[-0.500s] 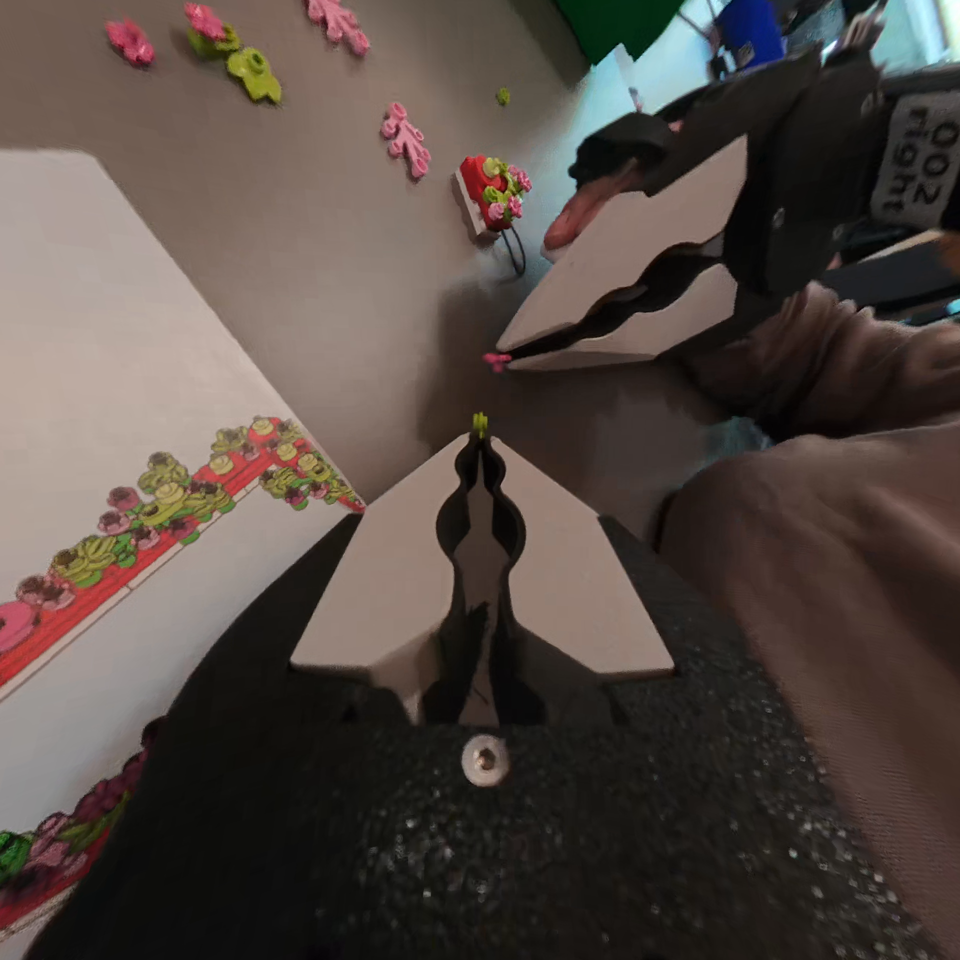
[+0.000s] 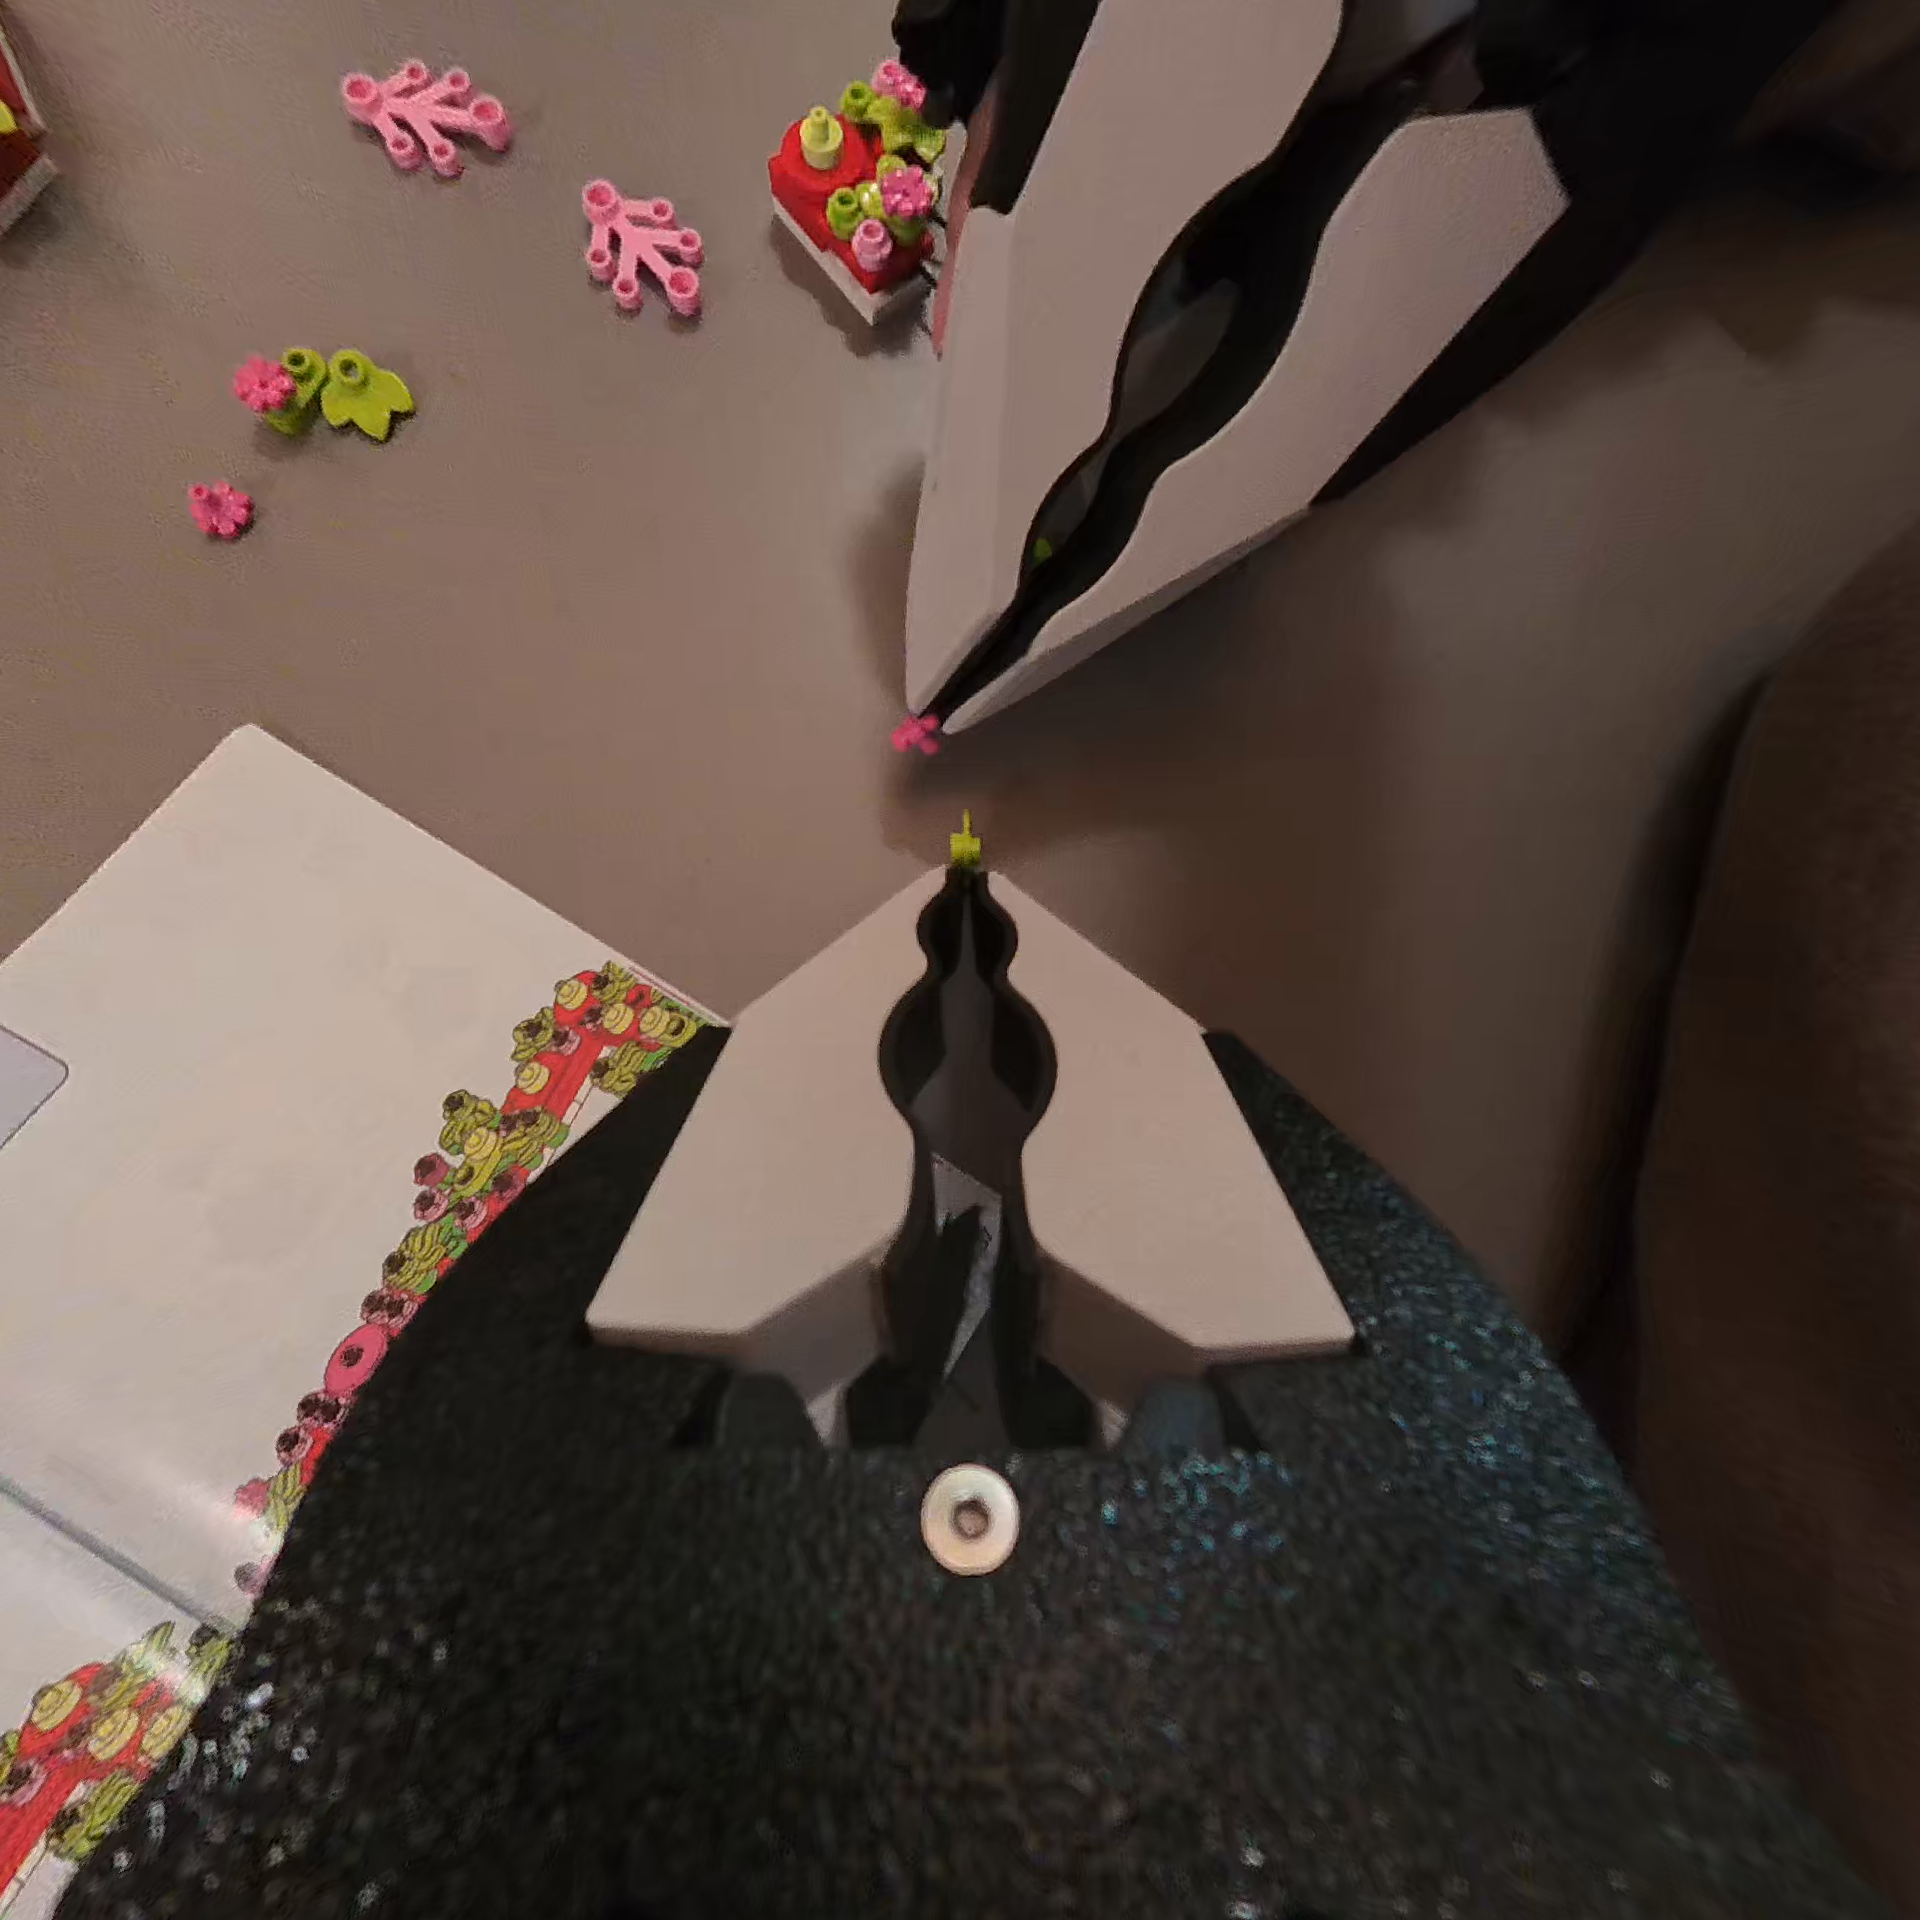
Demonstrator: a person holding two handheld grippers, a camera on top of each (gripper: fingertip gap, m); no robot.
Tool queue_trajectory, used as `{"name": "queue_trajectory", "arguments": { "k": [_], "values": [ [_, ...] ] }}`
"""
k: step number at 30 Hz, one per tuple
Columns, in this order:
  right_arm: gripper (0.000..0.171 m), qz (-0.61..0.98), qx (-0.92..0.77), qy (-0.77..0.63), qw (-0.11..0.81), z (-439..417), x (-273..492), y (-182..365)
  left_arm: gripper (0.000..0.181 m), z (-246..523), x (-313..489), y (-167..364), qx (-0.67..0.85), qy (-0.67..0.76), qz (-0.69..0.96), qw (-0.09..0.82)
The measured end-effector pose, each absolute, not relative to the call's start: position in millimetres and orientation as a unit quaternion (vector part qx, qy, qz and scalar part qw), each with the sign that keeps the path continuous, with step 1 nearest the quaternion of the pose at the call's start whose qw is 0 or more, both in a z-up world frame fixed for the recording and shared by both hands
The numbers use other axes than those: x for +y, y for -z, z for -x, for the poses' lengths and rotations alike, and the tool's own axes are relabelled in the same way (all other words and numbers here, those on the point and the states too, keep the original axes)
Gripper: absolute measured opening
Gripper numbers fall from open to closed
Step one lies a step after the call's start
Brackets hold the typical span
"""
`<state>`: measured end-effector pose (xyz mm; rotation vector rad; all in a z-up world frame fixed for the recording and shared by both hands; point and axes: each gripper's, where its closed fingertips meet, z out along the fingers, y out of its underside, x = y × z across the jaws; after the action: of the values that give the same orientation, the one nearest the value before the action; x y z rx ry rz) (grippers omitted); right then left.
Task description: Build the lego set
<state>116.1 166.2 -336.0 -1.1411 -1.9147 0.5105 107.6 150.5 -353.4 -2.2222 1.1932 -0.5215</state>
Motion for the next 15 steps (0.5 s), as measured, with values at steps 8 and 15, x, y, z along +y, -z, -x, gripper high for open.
{"name": "queue_trajectory", "arguments": {
  "k": [8, 15],
  "values": [
    [0.0, 0.452, -0.764, -0.203, 0.413, -116.1, 166.2, 336.8, 0.0, -108.9, 150.2, 353.0, 0.43, 0.21, 0.83, 0.286],
    [0.0, 0.451, -0.765, -0.204, 0.412, -115.8, 165.5, 337.0, 0.0, -107.4, 149.2, 353.0, 0.427, 0.209, 0.83, 0.29]
  ]
}}
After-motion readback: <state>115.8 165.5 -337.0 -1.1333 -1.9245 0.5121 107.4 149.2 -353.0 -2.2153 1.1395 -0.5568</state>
